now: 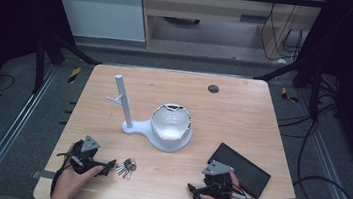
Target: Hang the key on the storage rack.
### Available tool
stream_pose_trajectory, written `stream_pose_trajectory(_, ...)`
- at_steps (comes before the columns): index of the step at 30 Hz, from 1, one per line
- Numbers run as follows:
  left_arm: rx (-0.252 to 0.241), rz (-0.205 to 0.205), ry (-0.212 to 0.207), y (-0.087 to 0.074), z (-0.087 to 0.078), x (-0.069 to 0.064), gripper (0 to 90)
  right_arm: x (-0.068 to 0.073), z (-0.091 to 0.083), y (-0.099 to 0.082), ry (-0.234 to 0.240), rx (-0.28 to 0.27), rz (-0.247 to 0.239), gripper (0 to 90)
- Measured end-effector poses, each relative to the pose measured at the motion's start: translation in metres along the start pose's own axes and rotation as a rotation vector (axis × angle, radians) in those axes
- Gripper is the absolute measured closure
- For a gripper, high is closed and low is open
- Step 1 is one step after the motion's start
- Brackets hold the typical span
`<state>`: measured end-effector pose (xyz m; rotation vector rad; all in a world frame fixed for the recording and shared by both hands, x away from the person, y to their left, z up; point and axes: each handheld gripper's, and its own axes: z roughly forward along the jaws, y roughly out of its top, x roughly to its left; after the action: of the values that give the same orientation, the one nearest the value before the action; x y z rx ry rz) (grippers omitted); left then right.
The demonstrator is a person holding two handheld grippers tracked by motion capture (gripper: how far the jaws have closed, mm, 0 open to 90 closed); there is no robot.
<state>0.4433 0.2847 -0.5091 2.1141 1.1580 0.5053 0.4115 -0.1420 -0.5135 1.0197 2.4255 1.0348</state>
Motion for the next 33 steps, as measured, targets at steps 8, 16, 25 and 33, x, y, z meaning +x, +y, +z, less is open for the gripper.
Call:
stream_pose_trajectory(8, -0.013, 0.006, -0.046, 0.008, -0.007, -0.007, 4.2, 0.000, -0.001, 0.000, -0.001, 0.001, -0.001, 1.8)
stream_pose_trajectory(16, -0.043, 0.056, -0.073, 0.016, -0.022, -0.031, 4.7, 0.000, -0.001, -0.001, 0.000, -0.003, -0.002, 2.0)
stream_pose_trajectory(25, 0.009, 0.149, -0.054, 0.033, -0.024, -0.057, 4.7, 0.000, -0.001, -0.002, -0.001, -0.004, -0.001, 2.0)
stream_pose_trajectory(33, 0.082, 0.217, -0.065, 0.048, -0.023, -0.077, 4.5, 0.000, -0.001, -0.002, -0.001, -0.003, -0.001, 2.0)
